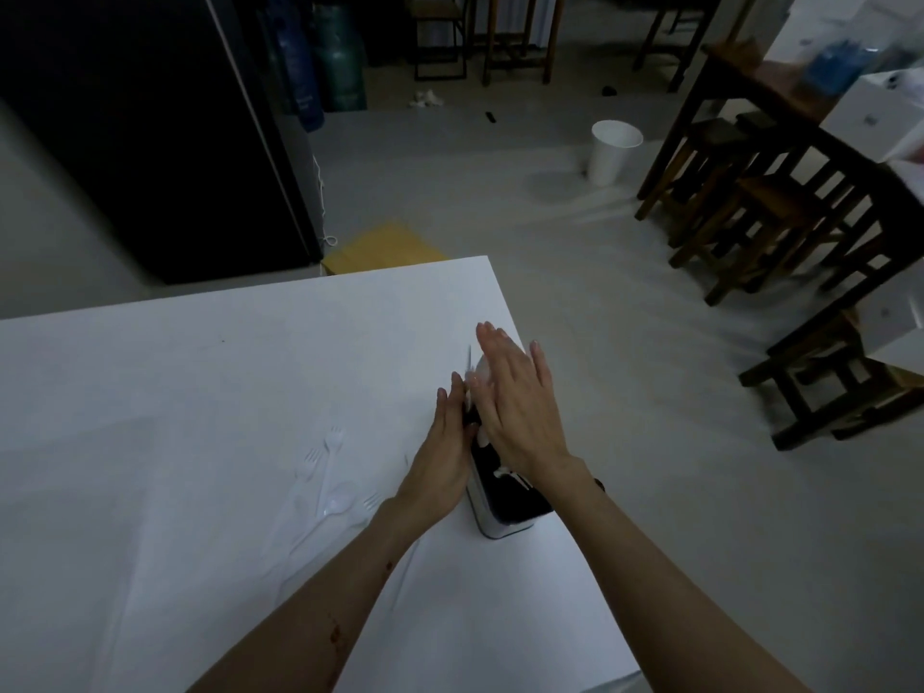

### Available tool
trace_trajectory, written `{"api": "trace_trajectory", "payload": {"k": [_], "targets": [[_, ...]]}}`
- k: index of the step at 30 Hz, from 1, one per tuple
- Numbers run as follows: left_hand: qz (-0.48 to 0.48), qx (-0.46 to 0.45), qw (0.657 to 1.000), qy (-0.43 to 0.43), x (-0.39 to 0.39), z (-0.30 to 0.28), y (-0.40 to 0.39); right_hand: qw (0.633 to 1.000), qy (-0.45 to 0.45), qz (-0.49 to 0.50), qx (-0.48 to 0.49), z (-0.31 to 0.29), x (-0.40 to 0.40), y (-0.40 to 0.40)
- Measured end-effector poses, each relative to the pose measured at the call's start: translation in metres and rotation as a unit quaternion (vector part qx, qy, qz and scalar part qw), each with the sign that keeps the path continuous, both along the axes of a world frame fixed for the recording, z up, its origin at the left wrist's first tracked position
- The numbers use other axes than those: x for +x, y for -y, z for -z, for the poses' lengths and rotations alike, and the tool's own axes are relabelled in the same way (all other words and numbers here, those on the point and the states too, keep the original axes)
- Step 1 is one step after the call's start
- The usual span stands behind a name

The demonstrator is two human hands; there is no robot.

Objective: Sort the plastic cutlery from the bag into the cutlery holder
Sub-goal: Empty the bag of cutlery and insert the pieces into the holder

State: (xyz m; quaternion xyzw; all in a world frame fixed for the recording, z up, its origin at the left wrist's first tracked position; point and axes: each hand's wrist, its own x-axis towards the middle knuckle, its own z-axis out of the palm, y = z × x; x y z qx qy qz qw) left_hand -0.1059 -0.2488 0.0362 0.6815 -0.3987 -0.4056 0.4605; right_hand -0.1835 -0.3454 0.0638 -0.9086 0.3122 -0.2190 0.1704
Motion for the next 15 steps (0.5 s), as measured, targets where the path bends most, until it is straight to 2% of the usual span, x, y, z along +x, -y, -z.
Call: {"api": "trace_trajectory", "payload": {"k": [3,5,7,11,13,15], "targets": [[-0.002,-0.011,0.999,0.036,-0.002,-0.007,-0.007,0.996,-0.048,-0.037,-0.062,-0.001,0.005,-0.002],[-0.004,0.02,0.996,0.086,0.0,-0.004,-0.013,0.99,-0.099,-0.045,-0.091,0.005,0.006,-0.004],[-0.009,0.042,0.992,0.12,0.007,0.004,-0.024,0.99,-0.101,-0.028,-0.094,0.009,0.007,-0.008],[-0.021,0.061,0.982,0.18,0.026,0.019,-0.052,0.995,0.003,-0.001,-0.103,0.004,0.023,-0.027],[-0.051,0.083,0.974,0.203,0.037,0.027,-0.071,0.99,0.093,-0.03,-0.099,0.0,0.032,-0.043],[-0.097,0.091,0.971,0.197,0.047,0.035,-0.096,0.987,0.136,-0.074,-0.047,-0.001,0.037,-0.066]]}}
